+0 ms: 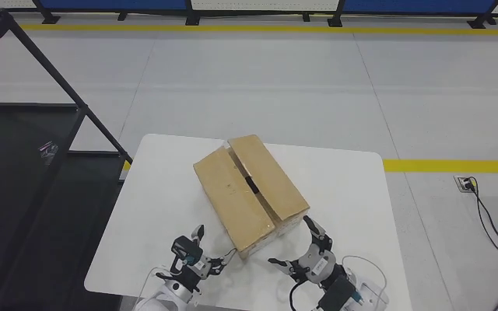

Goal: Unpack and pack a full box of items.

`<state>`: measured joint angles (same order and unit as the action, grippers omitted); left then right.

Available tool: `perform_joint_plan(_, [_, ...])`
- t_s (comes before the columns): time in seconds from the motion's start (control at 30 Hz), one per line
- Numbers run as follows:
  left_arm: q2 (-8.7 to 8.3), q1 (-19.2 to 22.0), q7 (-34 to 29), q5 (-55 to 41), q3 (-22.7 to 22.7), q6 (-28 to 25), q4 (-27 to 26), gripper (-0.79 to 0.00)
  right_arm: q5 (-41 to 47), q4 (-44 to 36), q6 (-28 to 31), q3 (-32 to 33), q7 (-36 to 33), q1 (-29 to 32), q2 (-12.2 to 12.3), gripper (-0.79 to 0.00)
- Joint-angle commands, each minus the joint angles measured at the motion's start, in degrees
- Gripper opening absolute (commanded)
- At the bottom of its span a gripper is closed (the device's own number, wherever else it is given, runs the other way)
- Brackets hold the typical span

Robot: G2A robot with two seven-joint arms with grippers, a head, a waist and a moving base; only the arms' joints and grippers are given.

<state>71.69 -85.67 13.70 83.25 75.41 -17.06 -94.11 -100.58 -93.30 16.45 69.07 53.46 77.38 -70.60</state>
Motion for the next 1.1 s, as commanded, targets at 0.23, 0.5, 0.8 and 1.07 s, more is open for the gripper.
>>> perform_joint_plan(0.23, [0.21,1.83,-0.77,1.89,-3.07,-0.72,0.6,0.0,10.94,1.37,0.82,1.84,-0.49,1.51,-0.14,0.0])
perform_joint_plan(0.5, [0.35,3.45,-0.96,2.55,-4.73,-0.94,1.44,0.0,16.28,2.28,2.65,3.05,-0.96,1.96,-0.16,0.0])
perform_joint_plan(0.8, [-0.1,2.33,0.66,-0.45,-0.69,0.65,0.95,0.0,16.98,-0.17,5.01,2.59,-3.63,2.16,-0.1,0.0])
perform_joint_plan(1.07, [-0.7,-0.6,2.21,-5.88,5.18,0.87,-1.12,0.0,40.31,-3.78,10.79,3.71,-22.25,3.15,-0.43,0.0])
